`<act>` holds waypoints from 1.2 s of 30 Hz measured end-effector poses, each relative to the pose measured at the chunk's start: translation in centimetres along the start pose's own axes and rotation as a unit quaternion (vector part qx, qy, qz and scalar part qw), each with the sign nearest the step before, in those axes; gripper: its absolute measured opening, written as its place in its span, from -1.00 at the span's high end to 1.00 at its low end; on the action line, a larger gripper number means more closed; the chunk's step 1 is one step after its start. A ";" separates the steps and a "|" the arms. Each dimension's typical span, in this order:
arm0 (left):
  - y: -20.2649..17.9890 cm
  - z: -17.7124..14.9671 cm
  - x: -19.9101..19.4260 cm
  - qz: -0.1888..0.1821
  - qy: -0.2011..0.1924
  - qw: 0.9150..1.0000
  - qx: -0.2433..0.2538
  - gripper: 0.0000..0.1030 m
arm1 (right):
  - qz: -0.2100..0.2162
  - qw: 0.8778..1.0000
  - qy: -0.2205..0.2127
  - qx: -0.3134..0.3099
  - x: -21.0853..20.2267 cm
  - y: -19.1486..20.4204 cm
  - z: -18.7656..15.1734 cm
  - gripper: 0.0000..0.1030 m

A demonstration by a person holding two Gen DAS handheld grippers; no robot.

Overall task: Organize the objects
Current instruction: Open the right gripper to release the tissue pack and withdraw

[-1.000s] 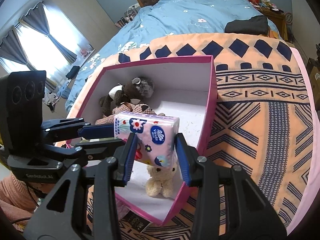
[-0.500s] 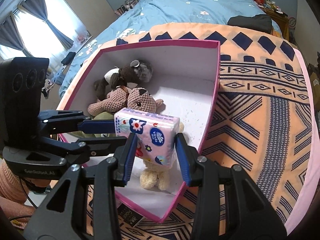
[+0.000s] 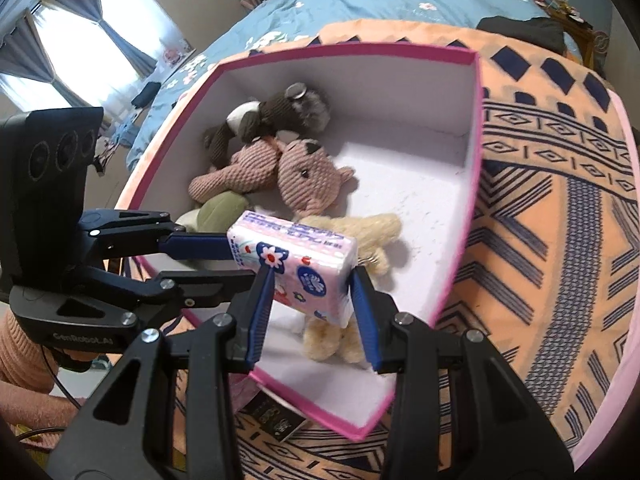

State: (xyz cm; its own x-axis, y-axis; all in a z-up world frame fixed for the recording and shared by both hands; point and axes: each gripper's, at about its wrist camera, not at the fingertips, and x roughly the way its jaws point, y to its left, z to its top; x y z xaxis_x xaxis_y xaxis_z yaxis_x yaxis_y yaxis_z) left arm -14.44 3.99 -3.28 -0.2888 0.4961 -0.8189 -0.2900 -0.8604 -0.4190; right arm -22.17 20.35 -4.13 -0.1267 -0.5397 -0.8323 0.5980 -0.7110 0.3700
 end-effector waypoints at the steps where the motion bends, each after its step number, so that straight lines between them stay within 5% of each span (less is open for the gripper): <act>1: 0.2 -0.2 -0.1 0.000 0.001 1.000 -0.002 0.35 | 0.000 1.000 0.003 -0.005 0.2 0.4 0.0 0.17; 23: 1.0 -1.8 -0.3 0.036 0.015 0.999 -0.007 0.35 | -0.018 0.999 0.032 -0.036 1.9 3.1 -0.2 0.09; 30: 0.5 -2.4 -1.5 0.058 -0.024 0.998 0.000 0.27 | -0.008 1.000 0.006 -0.027 0.6 3.3 -0.8 0.03; 36: -1.8 -4.0 -5.1 0.032 -0.081 0.995 0.044 0.10 | 0.054 0.998 -0.034 -0.028 -2.8 4.3 -3.0 0.03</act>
State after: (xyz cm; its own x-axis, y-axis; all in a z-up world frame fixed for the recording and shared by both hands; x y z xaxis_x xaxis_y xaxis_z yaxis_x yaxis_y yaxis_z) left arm -8.80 2.55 0.05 -0.4505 0.4586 -0.7660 -0.3432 -0.8810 -0.3257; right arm -16.90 20.15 -1.44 -0.1115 -0.6430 -0.7577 0.6544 -0.6213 0.4310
